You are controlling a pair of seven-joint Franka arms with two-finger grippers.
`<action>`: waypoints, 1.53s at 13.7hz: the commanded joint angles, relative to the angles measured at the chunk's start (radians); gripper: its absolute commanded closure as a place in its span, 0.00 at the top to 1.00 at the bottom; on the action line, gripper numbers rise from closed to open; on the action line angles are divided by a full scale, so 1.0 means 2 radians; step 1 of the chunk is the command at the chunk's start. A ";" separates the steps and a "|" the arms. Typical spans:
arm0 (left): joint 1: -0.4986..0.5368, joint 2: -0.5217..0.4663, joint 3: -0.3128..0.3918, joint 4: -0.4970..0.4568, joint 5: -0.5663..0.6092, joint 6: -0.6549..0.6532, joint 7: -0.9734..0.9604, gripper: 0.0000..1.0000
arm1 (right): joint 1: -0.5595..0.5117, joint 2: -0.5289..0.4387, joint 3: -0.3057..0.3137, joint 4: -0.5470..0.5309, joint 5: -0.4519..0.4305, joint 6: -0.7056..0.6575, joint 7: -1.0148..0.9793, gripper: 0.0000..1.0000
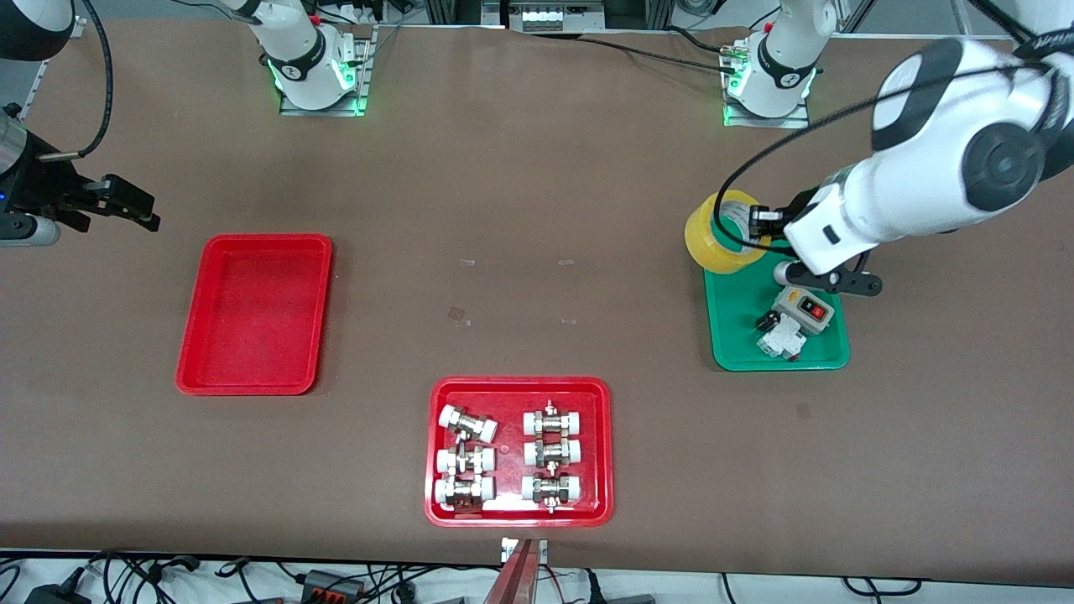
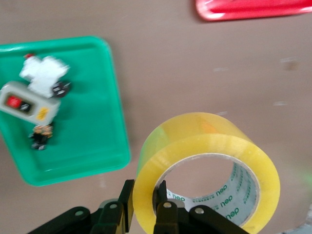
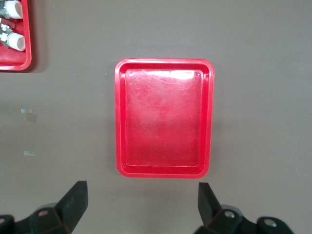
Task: Left arm passes tape to right arm into tray
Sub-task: 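Lift the tape with the left gripper while the right gripper approaches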
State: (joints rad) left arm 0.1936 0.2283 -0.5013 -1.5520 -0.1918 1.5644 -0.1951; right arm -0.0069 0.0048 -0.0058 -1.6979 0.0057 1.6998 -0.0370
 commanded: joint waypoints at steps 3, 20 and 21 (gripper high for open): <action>-0.075 0.079 -0.010 0.051 -0.047 0.093 -0.080 0.01 | 0.024 0.022 0.002 0.009 0.009 -0.004 0.002 1.00; -0.240 0.230 -0.010 0.062 -0.082 0.456 -0.300 0.01 | 0.138 0.215 0.005 0.094 0.371 0.030 -0.035 1.00; -0.242 0.231 -0.010 0.062 -0.091 0.457 -0.309 0.01 | 0.138 0.222 0.005 0.096 0.383 0.030 -0.068 1.00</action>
State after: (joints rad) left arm -0.2755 0.6752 -0.5203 -1.4650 -0.3297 2.4630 -0.7831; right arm 0.2737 0.4065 0.0082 -1.5476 0.7188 1.7640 -0.0838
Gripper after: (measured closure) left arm 0.780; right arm 0.000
